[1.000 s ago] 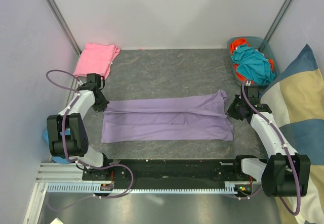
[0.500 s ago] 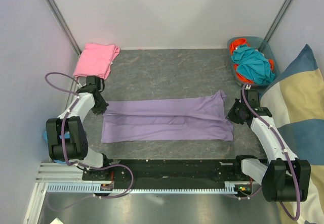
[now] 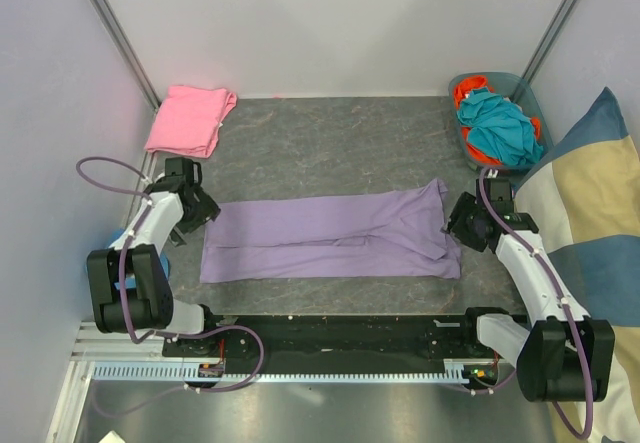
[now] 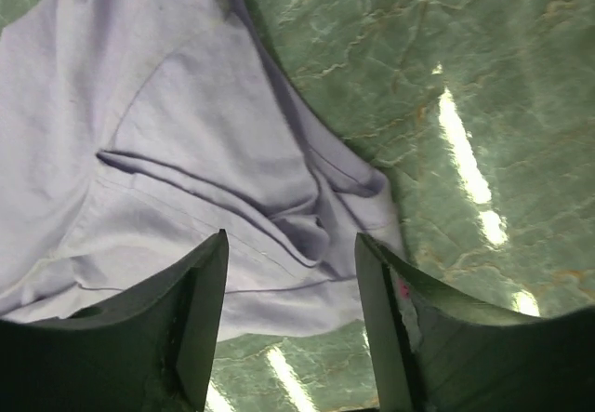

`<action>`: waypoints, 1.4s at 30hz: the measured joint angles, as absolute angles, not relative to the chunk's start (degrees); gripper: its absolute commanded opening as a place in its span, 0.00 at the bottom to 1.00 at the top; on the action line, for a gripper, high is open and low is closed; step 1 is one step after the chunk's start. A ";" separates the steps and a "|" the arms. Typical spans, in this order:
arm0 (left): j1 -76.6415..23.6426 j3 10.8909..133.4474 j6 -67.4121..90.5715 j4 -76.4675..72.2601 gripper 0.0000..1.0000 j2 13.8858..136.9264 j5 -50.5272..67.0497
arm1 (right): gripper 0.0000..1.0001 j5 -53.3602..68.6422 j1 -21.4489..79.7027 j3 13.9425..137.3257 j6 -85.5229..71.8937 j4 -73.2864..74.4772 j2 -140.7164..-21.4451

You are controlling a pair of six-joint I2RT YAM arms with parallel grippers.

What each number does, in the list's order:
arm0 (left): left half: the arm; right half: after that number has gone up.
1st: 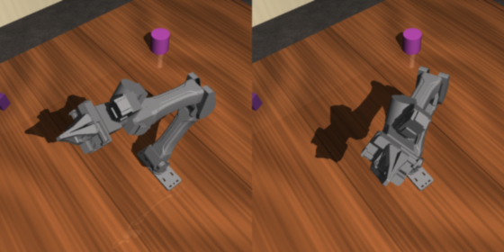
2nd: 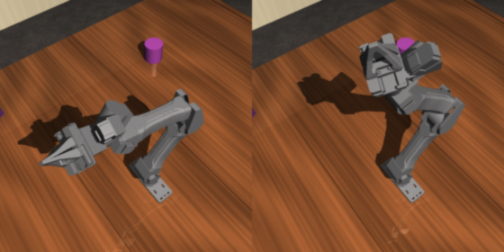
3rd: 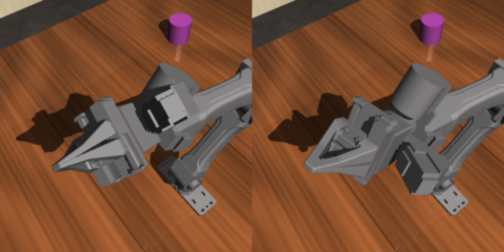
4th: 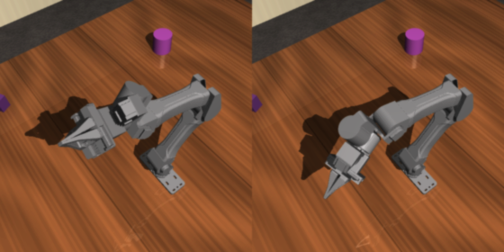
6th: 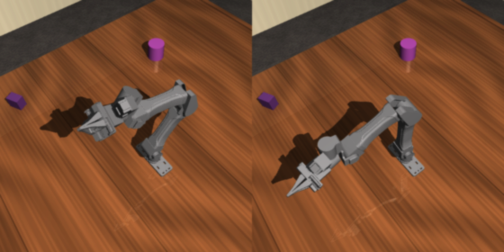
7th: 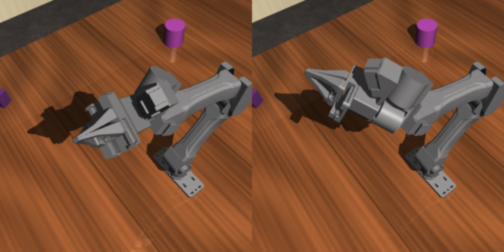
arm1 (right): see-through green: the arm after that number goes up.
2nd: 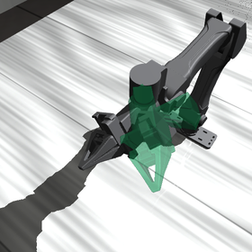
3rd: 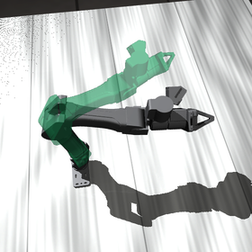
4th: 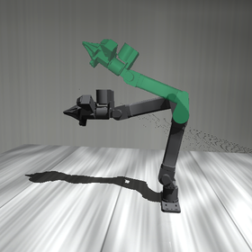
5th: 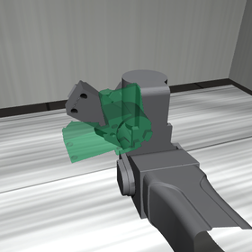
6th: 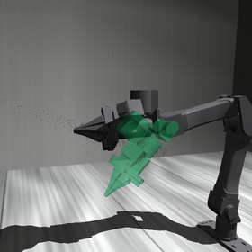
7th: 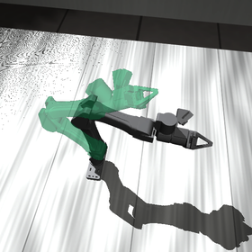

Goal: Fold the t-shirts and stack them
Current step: Fold the other side of the tshirt into a rectangle

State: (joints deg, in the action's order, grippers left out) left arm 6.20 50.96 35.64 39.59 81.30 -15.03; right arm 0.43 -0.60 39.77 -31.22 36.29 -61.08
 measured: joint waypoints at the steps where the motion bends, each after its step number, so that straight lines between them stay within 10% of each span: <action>1: 6.31 50.96 36.03 39.70 1.00 80.71 -15.09 | 0.66 -0.40 -0.60 39.79 -31.35 36.69 -60.62; 42: 6.37 51.35 37.01 33.41 1.00 73.65 -12.71 | 0.72 16.10 8.91 45.87 -28.32 10.52 -89.89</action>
